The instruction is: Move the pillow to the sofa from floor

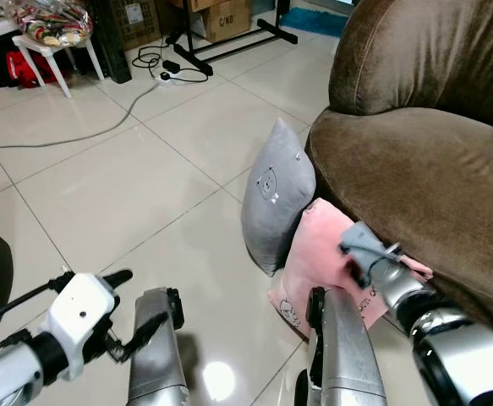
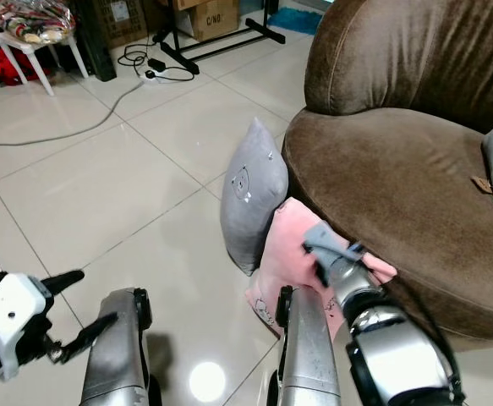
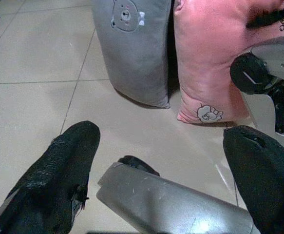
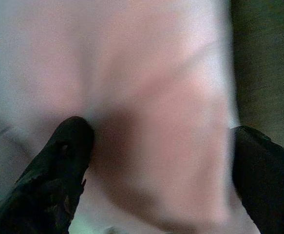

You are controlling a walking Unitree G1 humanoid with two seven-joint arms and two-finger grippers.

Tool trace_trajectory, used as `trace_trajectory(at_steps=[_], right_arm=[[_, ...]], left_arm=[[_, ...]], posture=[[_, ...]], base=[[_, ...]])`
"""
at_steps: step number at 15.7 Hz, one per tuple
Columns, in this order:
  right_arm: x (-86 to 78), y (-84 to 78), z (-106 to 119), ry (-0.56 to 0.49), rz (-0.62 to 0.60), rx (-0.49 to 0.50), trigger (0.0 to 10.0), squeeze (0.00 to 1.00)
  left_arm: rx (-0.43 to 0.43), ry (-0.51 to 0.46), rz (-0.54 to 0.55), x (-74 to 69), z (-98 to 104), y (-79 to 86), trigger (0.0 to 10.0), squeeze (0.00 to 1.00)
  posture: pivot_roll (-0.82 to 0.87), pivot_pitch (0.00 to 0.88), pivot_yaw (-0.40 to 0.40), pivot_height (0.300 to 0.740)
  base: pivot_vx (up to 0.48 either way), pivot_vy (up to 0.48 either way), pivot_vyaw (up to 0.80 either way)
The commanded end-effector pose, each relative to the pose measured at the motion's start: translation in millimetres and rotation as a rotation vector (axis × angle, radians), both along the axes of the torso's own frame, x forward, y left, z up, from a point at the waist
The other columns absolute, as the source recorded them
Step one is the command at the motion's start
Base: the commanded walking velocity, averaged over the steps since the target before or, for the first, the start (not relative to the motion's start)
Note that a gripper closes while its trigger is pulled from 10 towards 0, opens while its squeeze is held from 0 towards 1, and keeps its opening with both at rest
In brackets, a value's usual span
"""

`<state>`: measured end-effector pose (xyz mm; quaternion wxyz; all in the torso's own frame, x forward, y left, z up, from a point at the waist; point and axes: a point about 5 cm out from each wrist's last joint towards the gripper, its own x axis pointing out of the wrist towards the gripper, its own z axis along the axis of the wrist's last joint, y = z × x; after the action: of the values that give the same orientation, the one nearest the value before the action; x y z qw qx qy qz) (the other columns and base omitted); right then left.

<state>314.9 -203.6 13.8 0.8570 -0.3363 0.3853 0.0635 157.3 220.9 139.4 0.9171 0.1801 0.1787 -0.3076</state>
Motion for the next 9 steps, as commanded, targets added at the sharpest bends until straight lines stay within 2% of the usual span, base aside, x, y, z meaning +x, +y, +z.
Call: trace_trajectory(at_steps=[1, 3, 4, 5, 6, 7, 8, 9], right_arm=[[-13.2, 3.9, -14.3, 0.093, 0.008, 0.036, 10.0, 0.00], [-20.1, 14.9, -22.2, 0.171, 0.044, 0.116, 10.0, 0.00], [-20.4, 22.5, -23.0, 0.188, 0.052, 0.199, 10.0, 0.00], [-19.6, 24.1, -22.3, 0.183, 0.037, 0.235, 9.4, 0.00], [-18.5, 24.0, -21.3, 0.176, 0.027, 0.247, 6.5, 0.00], [-16.8, 22.8, -19.6, 0.163, 0.028, 0.242, 4.2, 0.00], [-14.4, 20.8, -17.3, 0.143, 0.023, 0.234, 0.0, 0.00], [-6.7, 17.7, -9.7, 0.072, -0.008, 0.230, 0.0, 0.00]], left_arm=[[0.003, 0.000, -0.009, -1.9, 3.9, 0.1, 10.0, 0.79], [-0.003, 0.010, -0.013, -2.3, 3.2, -0.1, 10.0, 0.79], [-0.015, 0.023, -0.027, -2.5, 1.7, -2.4, 10.0, 0.79], [-0.022, 0.028, -0.034, -2.5, 1.1, -3.5, 10.0, 0.79], [-0.026, 0.030, -0.037, -2.2, 0.7, -4.3, 10.0, 0.79], [-0.029, 0.031, -0.039, -1.8, 0.5, -4.8, 10.0, 0.79], [-0.032, 0.032, -0.042, -1.3, 0.1, -5.4, 10.0, 0.79], [-0.044, 0.038, -0.055, 0.2, -0.8, -7.7, 10.0, 0.79]], posture=[[0.17, 0.128, -0.008, 0.462], [0.17, 0.122, -0.007, 0.462], [0.15, 0.108, -0.010, 0.462], [0.15, 0.106, -0.011, 0.462], [0.15, 0.102, -0.011, 0.462], [0.15, 0.097, -0.011, 0.462], [0.15, 0.091, -0.010, 0.462], [0.15, 0.081, -0.010, 0.462]], base=[[0.000, 0.000, 0.00], [0.000, 0.000, 0.00], [0.000, 0.000, 0.00], [0.000, 0.000, 0.00], [0.000, 0.000, 0.00], [0.000, 0.000, 0.00], [0.000, 0.000, 0.00], [0.000, 0.000, 0.00]])
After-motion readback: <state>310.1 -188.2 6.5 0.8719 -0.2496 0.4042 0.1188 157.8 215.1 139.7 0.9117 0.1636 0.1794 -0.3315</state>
